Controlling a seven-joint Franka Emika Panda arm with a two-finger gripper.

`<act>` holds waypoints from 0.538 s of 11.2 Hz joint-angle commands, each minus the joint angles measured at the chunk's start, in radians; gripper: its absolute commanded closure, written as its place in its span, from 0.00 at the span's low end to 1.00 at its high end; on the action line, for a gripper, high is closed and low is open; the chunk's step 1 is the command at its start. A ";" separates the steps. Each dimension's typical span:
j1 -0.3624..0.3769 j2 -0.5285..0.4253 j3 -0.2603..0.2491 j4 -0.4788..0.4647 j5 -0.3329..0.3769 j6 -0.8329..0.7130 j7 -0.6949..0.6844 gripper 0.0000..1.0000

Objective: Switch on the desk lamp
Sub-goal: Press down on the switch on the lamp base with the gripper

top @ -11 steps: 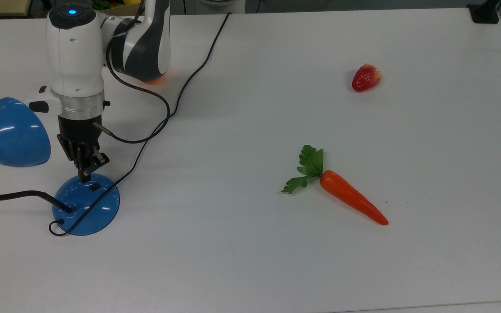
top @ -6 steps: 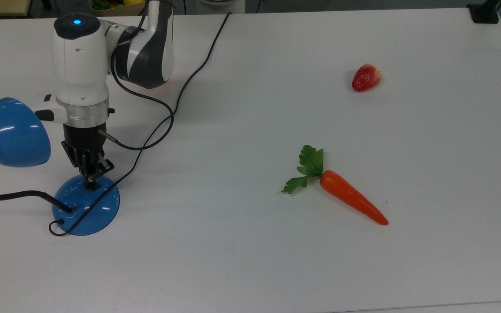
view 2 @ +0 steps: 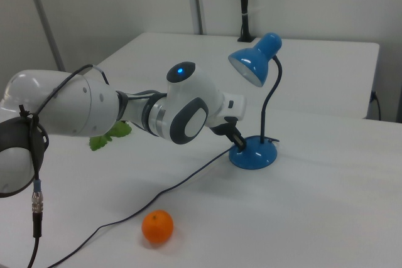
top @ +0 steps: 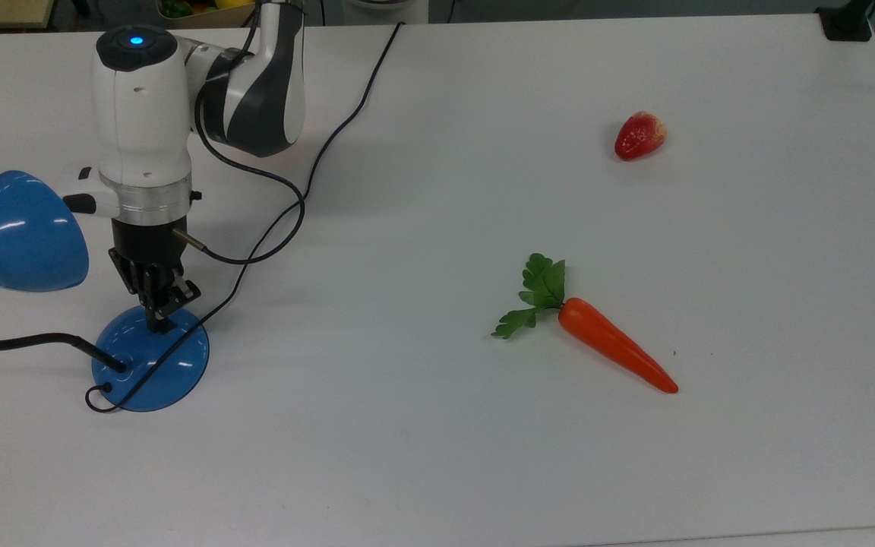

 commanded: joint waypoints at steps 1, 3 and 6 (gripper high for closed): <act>0.006 0.035 -0.006 0.033 -0.035 0.024 0.036 1.00; 0.006 0.051 -0.006 0.041 -0.035 0.024 0.038 1.00; 0.006 0.051 -0.006 0.041 -0.035 0.025 0.036 1.00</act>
